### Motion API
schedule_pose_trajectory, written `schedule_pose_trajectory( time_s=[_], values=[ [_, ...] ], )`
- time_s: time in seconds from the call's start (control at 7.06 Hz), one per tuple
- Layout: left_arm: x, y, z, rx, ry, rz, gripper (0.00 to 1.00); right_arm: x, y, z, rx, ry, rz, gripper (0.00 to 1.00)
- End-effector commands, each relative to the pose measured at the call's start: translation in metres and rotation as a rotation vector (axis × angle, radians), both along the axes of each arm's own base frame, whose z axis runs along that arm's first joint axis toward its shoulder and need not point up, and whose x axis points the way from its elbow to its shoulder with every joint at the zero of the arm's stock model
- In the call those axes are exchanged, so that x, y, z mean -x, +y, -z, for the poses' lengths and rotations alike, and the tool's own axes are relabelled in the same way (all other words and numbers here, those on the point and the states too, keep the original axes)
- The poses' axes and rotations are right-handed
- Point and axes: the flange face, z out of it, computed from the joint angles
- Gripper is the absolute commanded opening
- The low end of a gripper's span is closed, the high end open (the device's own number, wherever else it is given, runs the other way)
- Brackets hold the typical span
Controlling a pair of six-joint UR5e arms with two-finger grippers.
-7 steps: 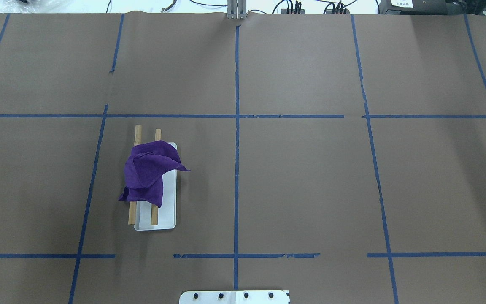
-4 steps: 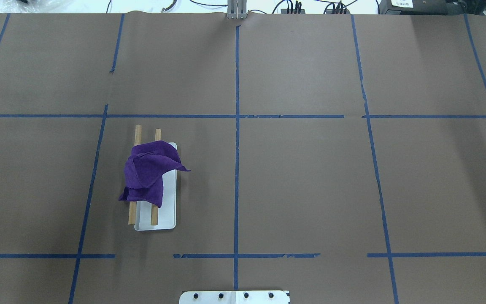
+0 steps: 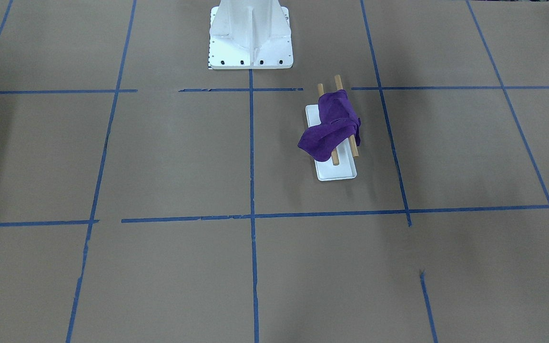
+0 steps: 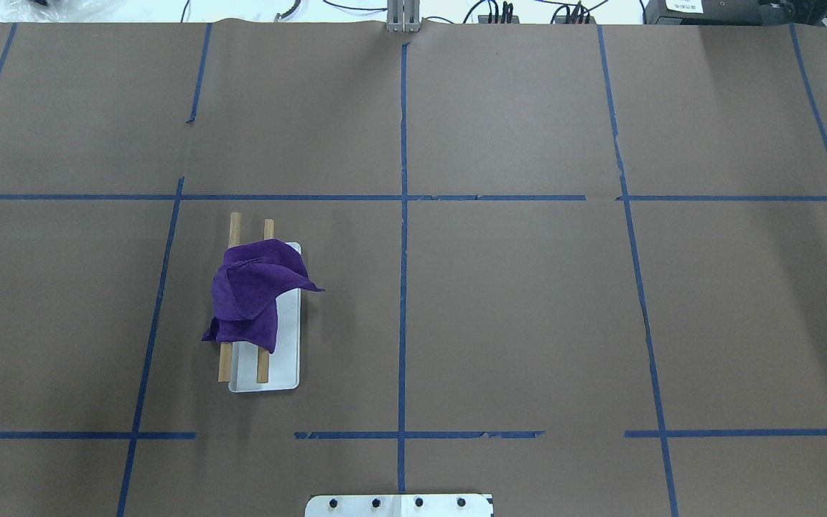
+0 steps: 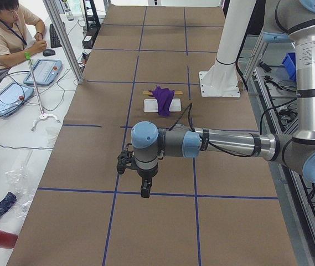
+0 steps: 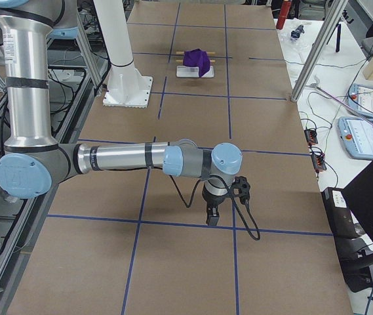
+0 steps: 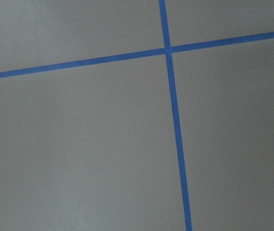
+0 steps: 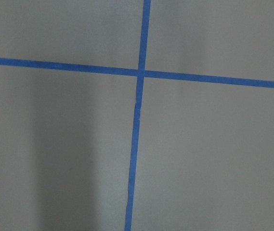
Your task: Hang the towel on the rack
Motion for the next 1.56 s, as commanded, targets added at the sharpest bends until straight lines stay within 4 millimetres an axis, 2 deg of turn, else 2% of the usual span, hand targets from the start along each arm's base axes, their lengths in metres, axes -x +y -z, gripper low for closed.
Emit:
schedule_pose_trajectory(
  time_s=[0.0, 0.14, 0.57, 0.71, 0.85, 1.28, 1.42],
  values=[
    [0.001, -0.012, 0.002, 0.003, -0.008, 0.010, 1.00, 0.000, 0.001, -0.001, 0.001, -0.001, 0.000, 1.00],
    [0.001, -0.009, -0.013, 0.023, -0.012, 0.006, 1.00, 0.000, 0.000, 0.000, 0.000, -0.001, 0.000, 1.00],
    [0.001, -0.011, -0.010, -0.007, -0.001, -0.001, 1.00, 0.000, -0.001, 0.001, -0.001, -0.001, -0.001, 1.00],
    [0.001, -0.008, -0.017, -0.028, 0.001, -0.001, 1.00, 0.000, -0.001, 0.002, -0.002, -0.001, -0.001, 1.00],
    [0.001, -0.009, -0.016, -0.057, 0.001, 0.001, 1.00, 0.000, -0.002, 0.002, -0.004, -0.002, -0.001, 1.00],
    [0.001, -0.019, 0.008, -0.103, -0.001, 0.008, 1.00, 0.000, -0.002, 0.002, -0.004, -0.002, -0.001, 1.00],
    [0.001, -0.020, 0.008, -0.104, -0.001, 0.008, 1.00, 0.000, -0.002, 0.003, -0.005, -0.002, -0.001, 1.00]
  ],
)
